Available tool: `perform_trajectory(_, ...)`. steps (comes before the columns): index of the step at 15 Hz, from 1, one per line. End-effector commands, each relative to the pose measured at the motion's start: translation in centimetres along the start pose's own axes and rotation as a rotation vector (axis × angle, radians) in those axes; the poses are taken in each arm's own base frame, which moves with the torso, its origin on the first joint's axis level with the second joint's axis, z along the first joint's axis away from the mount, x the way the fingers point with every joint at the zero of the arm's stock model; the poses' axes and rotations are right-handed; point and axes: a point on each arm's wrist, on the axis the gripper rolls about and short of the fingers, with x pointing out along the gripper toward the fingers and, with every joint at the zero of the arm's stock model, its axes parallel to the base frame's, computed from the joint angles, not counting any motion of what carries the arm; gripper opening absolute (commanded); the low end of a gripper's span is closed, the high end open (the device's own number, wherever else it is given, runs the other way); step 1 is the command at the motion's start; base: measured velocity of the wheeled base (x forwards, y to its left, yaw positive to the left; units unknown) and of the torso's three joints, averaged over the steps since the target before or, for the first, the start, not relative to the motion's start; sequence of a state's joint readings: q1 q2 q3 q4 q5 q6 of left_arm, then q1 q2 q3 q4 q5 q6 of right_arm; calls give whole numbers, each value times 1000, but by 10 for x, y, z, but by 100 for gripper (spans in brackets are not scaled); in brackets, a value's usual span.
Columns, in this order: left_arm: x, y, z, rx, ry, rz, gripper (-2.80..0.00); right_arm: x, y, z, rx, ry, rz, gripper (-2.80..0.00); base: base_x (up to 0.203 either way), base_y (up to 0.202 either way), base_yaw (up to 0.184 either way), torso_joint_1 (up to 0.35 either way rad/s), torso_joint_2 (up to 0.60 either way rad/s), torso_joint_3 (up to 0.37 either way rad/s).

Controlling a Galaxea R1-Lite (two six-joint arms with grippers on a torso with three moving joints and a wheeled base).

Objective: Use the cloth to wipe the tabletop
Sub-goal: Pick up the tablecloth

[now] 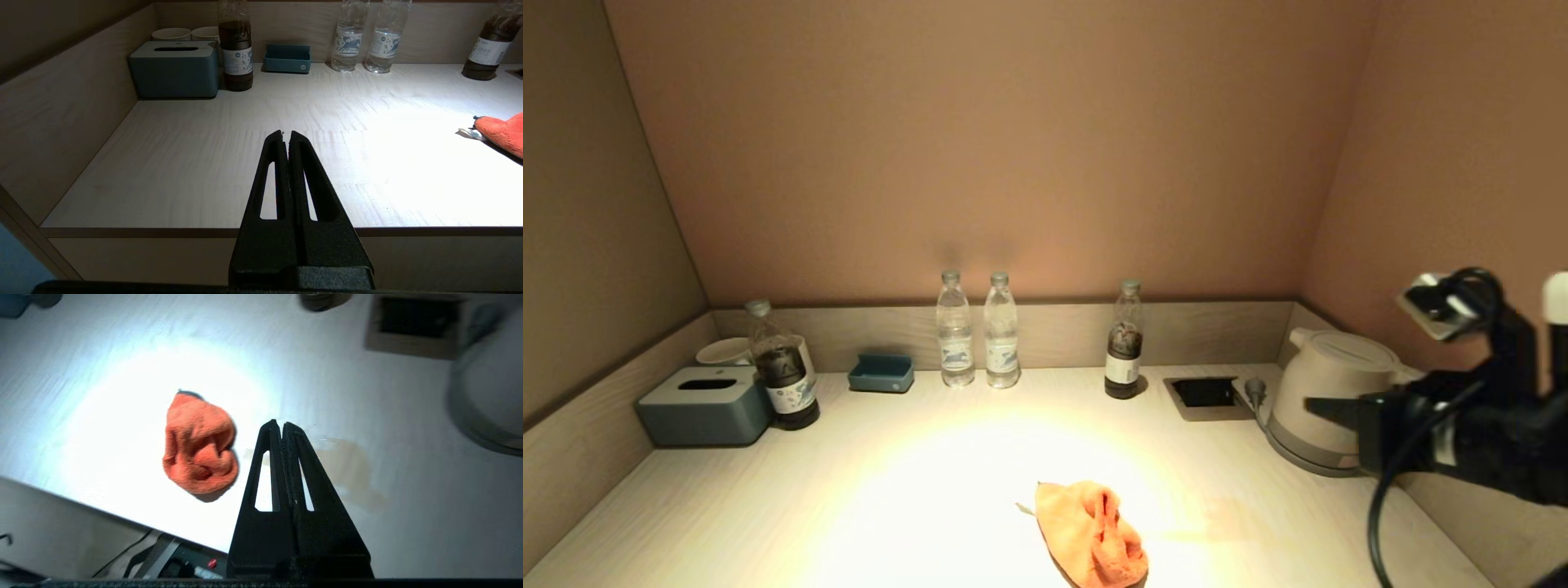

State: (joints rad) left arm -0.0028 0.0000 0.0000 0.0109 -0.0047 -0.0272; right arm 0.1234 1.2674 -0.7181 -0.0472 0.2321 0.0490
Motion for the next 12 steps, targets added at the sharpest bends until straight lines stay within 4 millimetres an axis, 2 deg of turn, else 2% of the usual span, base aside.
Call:
perform_trajectory(1,0,0,0,0,0,0,-280,77,23,-10,227,232,69,-280,0,0,0,0,0,0)
perform_trajectory(3,0,0,0,0,0,0,-280,99,43,-8,250,270,83,-280,0,0,0,0,0,0)
perform_trajectory(5,0,0,0,0,0,0,-280,114,49,-10,259,306,85,-280,0,0,0,0,0,0)
perform_trajectory(12,0,0,0,0,0,0,-280,138,65,-16,233,439,81,-280,0,0,0,0,0,0)
